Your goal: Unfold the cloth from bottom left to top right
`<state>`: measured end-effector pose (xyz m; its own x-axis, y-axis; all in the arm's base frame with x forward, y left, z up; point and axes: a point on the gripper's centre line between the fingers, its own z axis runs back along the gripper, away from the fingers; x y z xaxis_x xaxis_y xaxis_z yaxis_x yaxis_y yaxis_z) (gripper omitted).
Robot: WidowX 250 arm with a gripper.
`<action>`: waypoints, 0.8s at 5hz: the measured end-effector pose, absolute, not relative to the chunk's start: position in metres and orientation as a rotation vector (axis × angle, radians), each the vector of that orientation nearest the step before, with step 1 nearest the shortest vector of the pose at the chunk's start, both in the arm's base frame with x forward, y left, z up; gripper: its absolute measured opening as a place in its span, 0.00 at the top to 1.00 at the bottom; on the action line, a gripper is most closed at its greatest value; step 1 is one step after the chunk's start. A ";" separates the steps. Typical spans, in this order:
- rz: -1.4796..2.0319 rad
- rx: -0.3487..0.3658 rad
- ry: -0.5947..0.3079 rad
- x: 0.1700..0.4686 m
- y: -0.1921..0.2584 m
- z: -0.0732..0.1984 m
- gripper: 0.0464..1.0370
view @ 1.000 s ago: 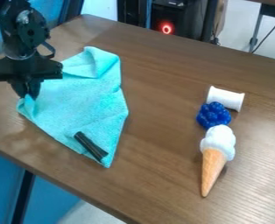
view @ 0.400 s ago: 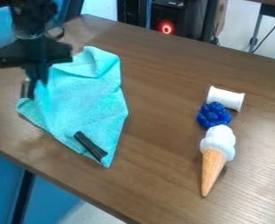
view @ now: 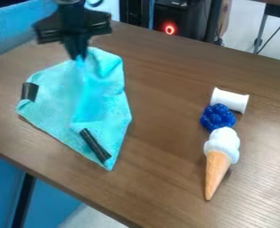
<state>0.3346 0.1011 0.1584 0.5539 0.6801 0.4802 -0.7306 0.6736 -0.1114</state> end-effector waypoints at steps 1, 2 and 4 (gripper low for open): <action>0.830 0.080 -0.497 0.355 0.073 0.163 1.00; 0.852 0.060 -0.486 0.374 0.054 0.170 1.00; 0.880 0.015 -0.484 0.403 0.029 0.186 1.00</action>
